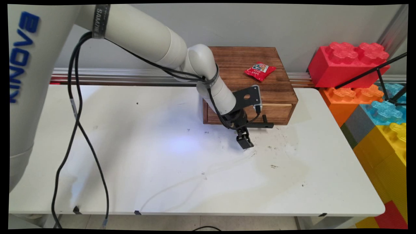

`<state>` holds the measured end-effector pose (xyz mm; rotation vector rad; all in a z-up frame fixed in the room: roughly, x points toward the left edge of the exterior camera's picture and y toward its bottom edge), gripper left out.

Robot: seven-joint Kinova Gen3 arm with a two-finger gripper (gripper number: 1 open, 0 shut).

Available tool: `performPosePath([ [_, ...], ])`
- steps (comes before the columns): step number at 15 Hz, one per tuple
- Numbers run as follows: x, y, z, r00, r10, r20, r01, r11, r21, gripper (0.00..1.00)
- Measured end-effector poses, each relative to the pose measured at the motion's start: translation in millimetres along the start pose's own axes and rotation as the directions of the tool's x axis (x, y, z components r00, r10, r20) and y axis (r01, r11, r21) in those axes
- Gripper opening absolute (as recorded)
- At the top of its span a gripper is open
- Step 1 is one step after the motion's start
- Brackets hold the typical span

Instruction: Open the drawer

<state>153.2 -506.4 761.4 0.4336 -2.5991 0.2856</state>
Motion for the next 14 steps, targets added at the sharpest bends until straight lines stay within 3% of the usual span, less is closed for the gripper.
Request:
performPosePath([
  [14, -4.2, 43.3, -5.9, 0.998, 0.067, -0.017, -0.068, 0.997, -0.033, 1.00],
])
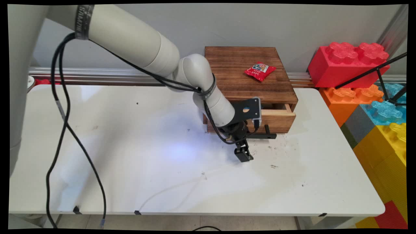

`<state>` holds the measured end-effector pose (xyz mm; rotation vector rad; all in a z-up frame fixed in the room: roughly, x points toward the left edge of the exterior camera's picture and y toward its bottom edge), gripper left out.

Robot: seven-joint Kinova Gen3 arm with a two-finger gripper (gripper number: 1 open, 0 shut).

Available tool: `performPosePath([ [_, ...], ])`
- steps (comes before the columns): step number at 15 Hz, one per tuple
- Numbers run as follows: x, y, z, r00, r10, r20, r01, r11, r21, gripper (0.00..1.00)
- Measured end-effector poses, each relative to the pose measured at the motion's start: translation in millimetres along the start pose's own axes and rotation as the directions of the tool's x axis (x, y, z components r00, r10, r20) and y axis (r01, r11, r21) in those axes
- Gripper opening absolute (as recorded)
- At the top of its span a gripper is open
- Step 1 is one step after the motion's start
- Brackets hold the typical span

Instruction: Open the drawer

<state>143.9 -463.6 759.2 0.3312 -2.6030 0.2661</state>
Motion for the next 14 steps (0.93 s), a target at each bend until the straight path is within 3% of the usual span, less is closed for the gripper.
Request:
performPosePath([
  [14, 0.2, 48.6, -13.4, 0.999, 0.030, -0.022, -0.031, 0.999, -0.031, 1.00],
])
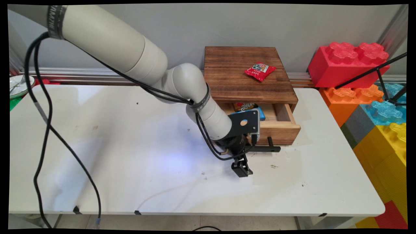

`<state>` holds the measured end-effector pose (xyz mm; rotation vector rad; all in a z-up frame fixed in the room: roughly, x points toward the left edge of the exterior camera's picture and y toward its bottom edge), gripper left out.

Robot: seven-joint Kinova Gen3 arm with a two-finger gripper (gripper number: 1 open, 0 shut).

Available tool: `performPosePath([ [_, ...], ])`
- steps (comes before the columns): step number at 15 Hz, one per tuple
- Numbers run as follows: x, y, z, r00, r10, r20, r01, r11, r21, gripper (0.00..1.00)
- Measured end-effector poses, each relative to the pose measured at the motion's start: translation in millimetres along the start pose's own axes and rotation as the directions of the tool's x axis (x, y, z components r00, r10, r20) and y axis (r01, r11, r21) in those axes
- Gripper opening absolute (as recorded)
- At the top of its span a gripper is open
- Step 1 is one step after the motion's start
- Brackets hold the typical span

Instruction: Open the drawer

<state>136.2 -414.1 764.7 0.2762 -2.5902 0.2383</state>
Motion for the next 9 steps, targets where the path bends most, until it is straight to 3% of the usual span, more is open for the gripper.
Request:
performPosePath([
  [9, 3.3, 32.1, -7.0, 1.000, 0.001, -0.015, -0.001, 1.000, -0.024, 1.00],
])
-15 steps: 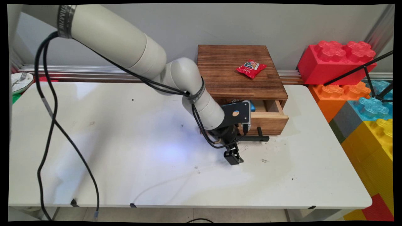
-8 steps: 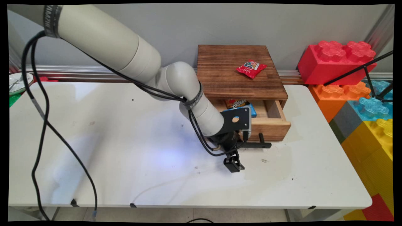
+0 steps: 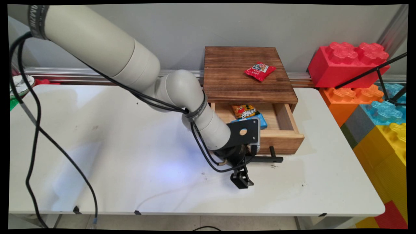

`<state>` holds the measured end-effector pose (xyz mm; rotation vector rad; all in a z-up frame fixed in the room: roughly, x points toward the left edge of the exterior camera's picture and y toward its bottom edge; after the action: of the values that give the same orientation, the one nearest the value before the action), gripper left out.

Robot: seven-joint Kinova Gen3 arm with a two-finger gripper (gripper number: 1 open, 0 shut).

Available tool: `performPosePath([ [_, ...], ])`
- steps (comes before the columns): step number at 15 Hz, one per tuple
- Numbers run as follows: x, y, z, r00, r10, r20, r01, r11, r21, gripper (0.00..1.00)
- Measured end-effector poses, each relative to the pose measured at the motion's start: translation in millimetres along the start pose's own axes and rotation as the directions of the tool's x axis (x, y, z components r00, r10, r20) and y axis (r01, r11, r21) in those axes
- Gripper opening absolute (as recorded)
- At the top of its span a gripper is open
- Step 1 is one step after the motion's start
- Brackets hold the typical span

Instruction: Open the drawer

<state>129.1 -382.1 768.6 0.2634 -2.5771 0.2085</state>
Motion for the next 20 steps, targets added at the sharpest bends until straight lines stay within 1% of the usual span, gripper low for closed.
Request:
performPosePath([
  [13, 9.1, 43.1, 0.1, 0.998, -0.056, -0.022, 0.055, 0.998, -0.021, 1.00],
  [20, 12.1, 67.2, 2.9, 0.997, -0.072, -0.029, 0.071, 0.997, -0.029, 1.00],
])
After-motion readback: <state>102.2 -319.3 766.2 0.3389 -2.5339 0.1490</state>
